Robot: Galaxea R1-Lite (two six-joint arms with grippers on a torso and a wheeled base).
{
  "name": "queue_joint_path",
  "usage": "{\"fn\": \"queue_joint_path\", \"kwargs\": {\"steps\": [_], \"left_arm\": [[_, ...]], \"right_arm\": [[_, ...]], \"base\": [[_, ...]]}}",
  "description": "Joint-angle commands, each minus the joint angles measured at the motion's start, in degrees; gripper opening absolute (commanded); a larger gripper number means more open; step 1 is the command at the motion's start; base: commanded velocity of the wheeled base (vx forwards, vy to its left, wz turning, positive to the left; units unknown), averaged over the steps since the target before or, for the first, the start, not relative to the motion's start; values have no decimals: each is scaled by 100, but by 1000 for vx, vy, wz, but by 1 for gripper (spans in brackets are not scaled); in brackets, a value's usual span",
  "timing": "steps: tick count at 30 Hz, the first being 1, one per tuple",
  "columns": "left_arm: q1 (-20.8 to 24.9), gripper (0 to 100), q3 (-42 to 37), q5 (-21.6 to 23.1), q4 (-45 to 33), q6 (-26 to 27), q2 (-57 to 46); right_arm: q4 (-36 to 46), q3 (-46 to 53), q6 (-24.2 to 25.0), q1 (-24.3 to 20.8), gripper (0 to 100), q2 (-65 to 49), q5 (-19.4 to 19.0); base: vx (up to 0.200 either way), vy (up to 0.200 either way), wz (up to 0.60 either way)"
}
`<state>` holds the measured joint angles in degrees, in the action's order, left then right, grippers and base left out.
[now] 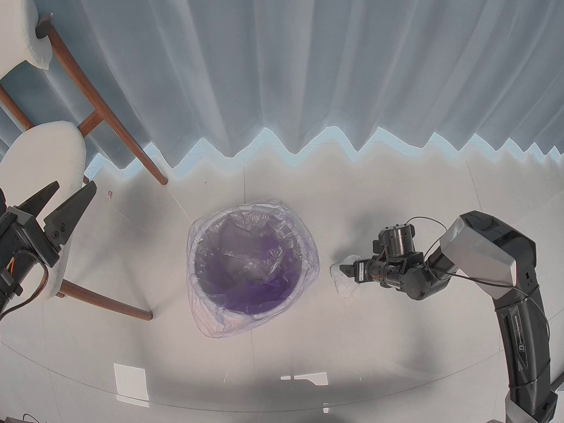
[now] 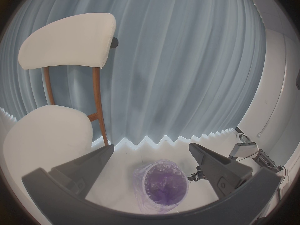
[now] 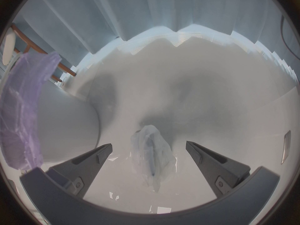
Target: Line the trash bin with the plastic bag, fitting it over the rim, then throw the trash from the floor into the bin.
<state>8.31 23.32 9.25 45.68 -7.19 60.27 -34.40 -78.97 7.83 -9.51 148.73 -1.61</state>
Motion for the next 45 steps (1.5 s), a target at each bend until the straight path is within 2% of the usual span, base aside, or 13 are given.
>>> {"fn": "queue_joint_path", "kwargs": {"steps": [1, 4, 5, 14, 21, 27, 29, 30, 39, 45], "left_arm": [[-199, 100, 15, 6, 2, -1, -7], [-234, 100, 15, 6, 2, -1, -15], [-269, 100, -12, 6, 2, -1, -24], [-348, 100, -38, 15, 2, -1, -103], [-339, 100, -214, 24, 20, -1, -279], [-374, 100, -706, -29, 2, -1, -850], [-445, 100, -776, -29, 2, -1, -956], [-612, 100, -882, -11, 2, 7, -1079], [-717, 100, -1436, -38, -6, 7, -1466], [-717, 100, -2121, -46, -6, 7, -1931]], "right_arm": [[390, -699, -9, 10, 100, 535, -6], [426, -822, -9, 10, 100, 649, -6], [461, -874, -9, 10, 0, 702, -6], [584, -892, 35, 54, 0, 667, 3], [505, -356, 351, 257, 0, -63, 38], [162, 962, 887, 380, 0, -1408, 47], [30, 1235, 949, 380, 0, -1663, 47], [-181, 1727, 1002, 380, 0, -2076, 38], [-1253, 3757, 975, 292, 0, -4080, 20], [-1552, 4557, 984, -113, 0, -5134, 3]], "base": [[0, 0, 0], [0, 0, 0], [0, 0, 0], [0, 0, 0], [0, 0, 0], [0, 0, 0], [0, 0, 0], [0, 0, 0], [0, 0, 0], [0, 0, 0]]}}
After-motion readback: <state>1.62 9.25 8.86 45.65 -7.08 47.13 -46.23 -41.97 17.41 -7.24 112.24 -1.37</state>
